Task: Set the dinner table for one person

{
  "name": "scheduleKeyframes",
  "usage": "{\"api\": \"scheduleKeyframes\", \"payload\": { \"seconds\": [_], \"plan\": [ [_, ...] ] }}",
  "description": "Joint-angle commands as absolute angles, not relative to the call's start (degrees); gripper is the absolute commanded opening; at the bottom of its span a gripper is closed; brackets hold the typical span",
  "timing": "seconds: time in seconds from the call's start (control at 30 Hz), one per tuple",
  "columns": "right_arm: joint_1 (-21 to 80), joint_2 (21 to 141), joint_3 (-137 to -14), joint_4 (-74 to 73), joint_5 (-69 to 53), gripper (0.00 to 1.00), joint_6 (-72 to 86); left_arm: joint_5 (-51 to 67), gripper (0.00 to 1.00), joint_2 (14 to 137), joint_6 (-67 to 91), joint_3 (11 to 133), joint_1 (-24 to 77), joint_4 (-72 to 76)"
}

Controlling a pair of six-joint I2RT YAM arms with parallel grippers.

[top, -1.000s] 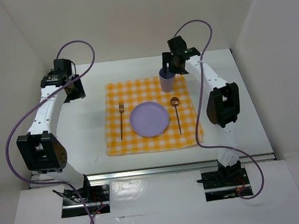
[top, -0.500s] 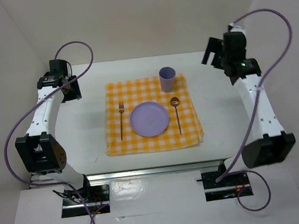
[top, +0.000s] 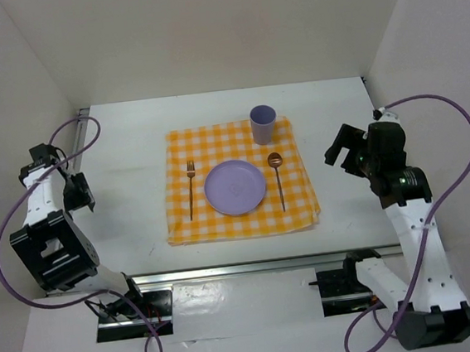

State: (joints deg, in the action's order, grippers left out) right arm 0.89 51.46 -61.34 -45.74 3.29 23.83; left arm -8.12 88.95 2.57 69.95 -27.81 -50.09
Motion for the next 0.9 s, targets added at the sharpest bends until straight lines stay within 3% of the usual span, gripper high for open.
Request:
{"api": "scheduleKeyframes", "payload": {
  "seconds": [0.0, 0.33, 0.87],
  "plan": [
    [1.3, 47.3, -60.0, -46.9, -0.1, 1.00, 24.8, -4.2, 0.67, 84.0, -1.9, 69.5, -28.7, -50.5],
    [1.3, 42.2, -60.6, -50.6, 1.0, 1.00, 25.3, -0.7, 0.67, 77.2, -3.8, 67.2, -29.2, -52.6],
    [1.3, 40.5, -61.1, -53.0, 2.0, 1.00, 27.1, 4.1, 0.67, 77.7, -4.8, 71.0, -29.2, -55.5]
  ]
}}
